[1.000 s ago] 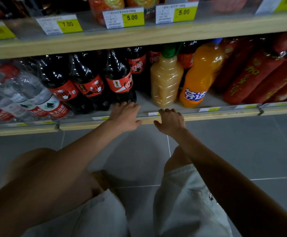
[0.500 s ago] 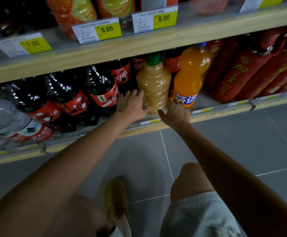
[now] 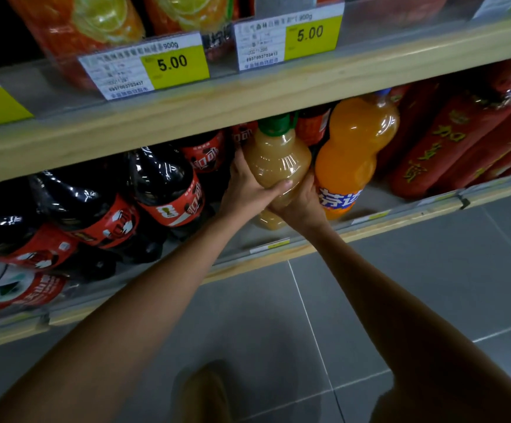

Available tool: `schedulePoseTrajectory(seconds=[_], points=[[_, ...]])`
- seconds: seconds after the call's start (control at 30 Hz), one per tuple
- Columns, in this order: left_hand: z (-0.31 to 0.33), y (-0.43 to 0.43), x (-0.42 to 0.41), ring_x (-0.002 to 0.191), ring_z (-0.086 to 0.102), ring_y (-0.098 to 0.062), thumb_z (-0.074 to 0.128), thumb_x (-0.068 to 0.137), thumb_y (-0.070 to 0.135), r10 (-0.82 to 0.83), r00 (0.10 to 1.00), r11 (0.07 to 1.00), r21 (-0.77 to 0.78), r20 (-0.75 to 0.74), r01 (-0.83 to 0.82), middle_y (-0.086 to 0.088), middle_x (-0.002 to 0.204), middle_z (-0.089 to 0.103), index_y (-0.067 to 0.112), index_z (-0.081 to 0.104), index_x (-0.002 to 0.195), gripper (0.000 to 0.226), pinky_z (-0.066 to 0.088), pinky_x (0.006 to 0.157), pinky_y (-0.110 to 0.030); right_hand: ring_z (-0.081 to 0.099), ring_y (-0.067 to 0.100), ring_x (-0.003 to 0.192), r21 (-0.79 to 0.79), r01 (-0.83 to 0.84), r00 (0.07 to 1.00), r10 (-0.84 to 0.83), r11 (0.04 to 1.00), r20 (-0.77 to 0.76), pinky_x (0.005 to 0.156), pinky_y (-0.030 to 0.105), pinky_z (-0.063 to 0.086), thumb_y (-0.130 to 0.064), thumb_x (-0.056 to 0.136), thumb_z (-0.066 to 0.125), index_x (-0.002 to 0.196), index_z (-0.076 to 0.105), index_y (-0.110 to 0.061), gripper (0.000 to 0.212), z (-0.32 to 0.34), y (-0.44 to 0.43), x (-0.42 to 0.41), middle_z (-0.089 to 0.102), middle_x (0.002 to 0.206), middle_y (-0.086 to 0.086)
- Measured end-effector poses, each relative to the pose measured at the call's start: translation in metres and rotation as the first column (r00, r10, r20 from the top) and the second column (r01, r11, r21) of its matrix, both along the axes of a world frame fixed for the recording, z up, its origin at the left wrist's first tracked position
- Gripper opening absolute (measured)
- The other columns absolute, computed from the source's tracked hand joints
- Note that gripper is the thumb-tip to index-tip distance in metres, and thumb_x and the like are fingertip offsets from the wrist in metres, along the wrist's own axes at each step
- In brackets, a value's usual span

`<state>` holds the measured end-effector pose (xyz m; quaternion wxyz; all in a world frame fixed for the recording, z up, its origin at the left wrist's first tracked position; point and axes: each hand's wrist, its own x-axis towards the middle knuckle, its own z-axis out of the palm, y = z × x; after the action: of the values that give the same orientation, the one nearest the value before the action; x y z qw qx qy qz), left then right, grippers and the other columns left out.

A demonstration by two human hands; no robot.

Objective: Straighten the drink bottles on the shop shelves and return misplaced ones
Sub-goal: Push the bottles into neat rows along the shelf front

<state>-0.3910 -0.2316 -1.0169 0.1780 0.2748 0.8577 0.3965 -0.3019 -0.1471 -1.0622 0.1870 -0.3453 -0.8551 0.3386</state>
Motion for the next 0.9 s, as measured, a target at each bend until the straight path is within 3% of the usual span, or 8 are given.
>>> schedulePoseTrajectory(seconds=[0.1,0.27,0.43,0.53,0.7,0.9], points=[[-0.006,0.001,-0.004,0.135,0.031,-0.028,0.082,0.062,0.048,0.001,0.997,0.997,0.077,0.074,-0.006,-0.01,0.152,0.02,0.021,0.003,0.148,0.12,0.034,0.106,-0.039,0.028,0.034,0.139,-0.025,0.008,0.997,-0.01,1.0,-0.08,0.114,0.037,0.025,-0.034,0.059,0.089,0.137,0.012,0.017,0.121,-0.004,-0.003,-0.007,0.026,0.146,0.026],[-0.007,-0.002,-0.004,0.131,0.038,-0.025,0.083,0.059,0.046,0.002,0.998,0.993,0.114,0.068,-0.01,-0.008,0.147,0.027,0.023,0.009,0.145,0.116,0.034,0.097,-0.029,0.043,0.04,0.127,-0.049,0.055,0.963,-0.066,0.997,-0.26,0.106,0.042,0.037,-0.016,0.054,0.092,0.129,0.025,0.021,0.108,-0.008,-0.005,-0.004,0.041,0.134,0.031],[-0.008,-0.019,0.01,0.131,0.036,-0.024,0.084,0.06,0.044,0.002,0.998,0.994,0.111,0.066,-0.01,-0.008,0.148,0.023,0.023,0.006,0.146,0.117,0.033,0.095,-0.028,0.039,0.029,0.131,-0.134,0.021,0.965,-0.055,0.991,-0.257,0.107,0.034,0.037,-0.015,0.055,0.09,0.139,0.02,0.006,0.111,-0.009,-0.016,0.01,0.038,0.141,0.02],[-0.003,-0.032,0.018,0.131,0.036,-0.026,0.084,0.06,0.044,-0.002,0.999,0.995,0.102,0.047,-0.003,-0.008,0.147,0.023,0.026,0.005,0.147,0.119,0.033,0.096,-0.031,0.038,0.028,0.132,-0.141,-0.007,0.965,-0.03,0.99,-0.261,0.106,0.032,0.038,-0.014,0.056,0.09,0.139,0.019,0.006,0.111,-0.008,-0.025,0.016,0.037,0.141,0.02],[0.003,-0.053,0.023,0.131,0.036,-0.021,0.086,0.058,0.037,0.034,0.999,0.989,0.143,0.033,-0.038,-0.008,0.144,0.03,0.022,0.013,0.147,0.116,0.031,0.101,-0.026,0.048,0.024,0.117,-0.104,-0.055,0.962,0.025,0.993,-0.272,0.086,0.012,0.035,-0.014,0.059,0.087,0.132,0.03,0.006,0.095,-0.003,-0.035,0.017,0.047,0.128,0.019],[0.004,-0.081,0.039,0.129,0.037,-0.015,0.088,0.054,0.035,0.086,0.996,0.976,0.2,0.014,-0.087,-0.006,0.141,0.034,0.017,0.02,0.142,0.113,0.031,0.103,-0.024,0.05,0.022,0.111,0.0,-0.162,0.956,0.157,0.987,-0.249,0.08,0.027,0.044,-0.028,0.057,0.088,0.13,0.034,0.001,0.096,0.006,-0.044,0.027,0.048,0.122,0.013]])
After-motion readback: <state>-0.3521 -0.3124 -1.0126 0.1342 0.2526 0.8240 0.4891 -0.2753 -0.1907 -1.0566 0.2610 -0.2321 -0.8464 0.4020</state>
